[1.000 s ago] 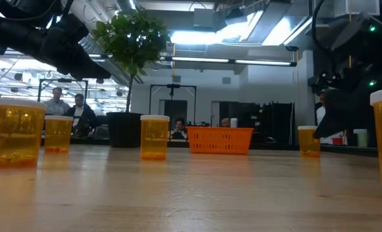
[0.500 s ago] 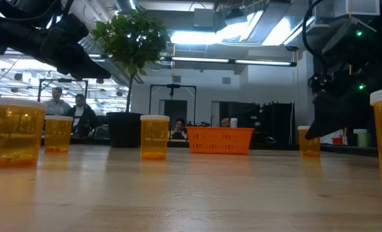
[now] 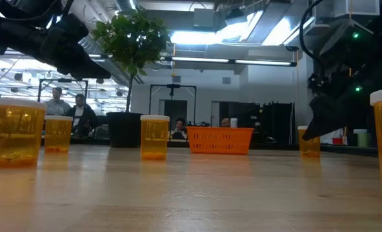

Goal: Pick and place pill bottles into a basket
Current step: Put the orange pill bottle into the orange bin

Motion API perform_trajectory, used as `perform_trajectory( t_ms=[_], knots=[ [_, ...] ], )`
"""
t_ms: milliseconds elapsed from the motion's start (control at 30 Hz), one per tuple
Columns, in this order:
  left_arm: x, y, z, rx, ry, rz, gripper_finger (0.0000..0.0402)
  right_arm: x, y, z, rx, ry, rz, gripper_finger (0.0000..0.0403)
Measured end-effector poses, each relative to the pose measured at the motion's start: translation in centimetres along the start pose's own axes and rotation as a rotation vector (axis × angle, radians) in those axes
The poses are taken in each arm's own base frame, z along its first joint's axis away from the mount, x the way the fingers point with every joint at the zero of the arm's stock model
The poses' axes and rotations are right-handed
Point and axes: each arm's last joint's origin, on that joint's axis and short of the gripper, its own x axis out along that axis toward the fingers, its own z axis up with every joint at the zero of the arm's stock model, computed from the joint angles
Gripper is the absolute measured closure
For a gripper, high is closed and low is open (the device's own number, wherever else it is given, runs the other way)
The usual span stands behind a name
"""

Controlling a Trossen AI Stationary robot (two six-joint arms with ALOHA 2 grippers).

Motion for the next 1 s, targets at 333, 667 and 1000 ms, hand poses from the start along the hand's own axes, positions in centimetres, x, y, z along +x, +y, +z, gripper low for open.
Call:
perform_trajectory(
  t_ms=[333,667,1000],
  knots=[
    [0.0,0.0,0.0,0.0,0.0,0.0,0.0395,0.0,0.0,0.0,0.0,0.001,0.001,0.0165],
    [0.0,0.0,0.0,0.0,0.0,0.0,0.0395,0.0,0.0,0.0,0.0,0.0,0.002,0.0189],
    [0.0,0.0,0.0,0.0,0.0,0.0,0.0395,-0.02,0.25,0.4,0.004,-0.034,0.024,0.0193]
  ],
)
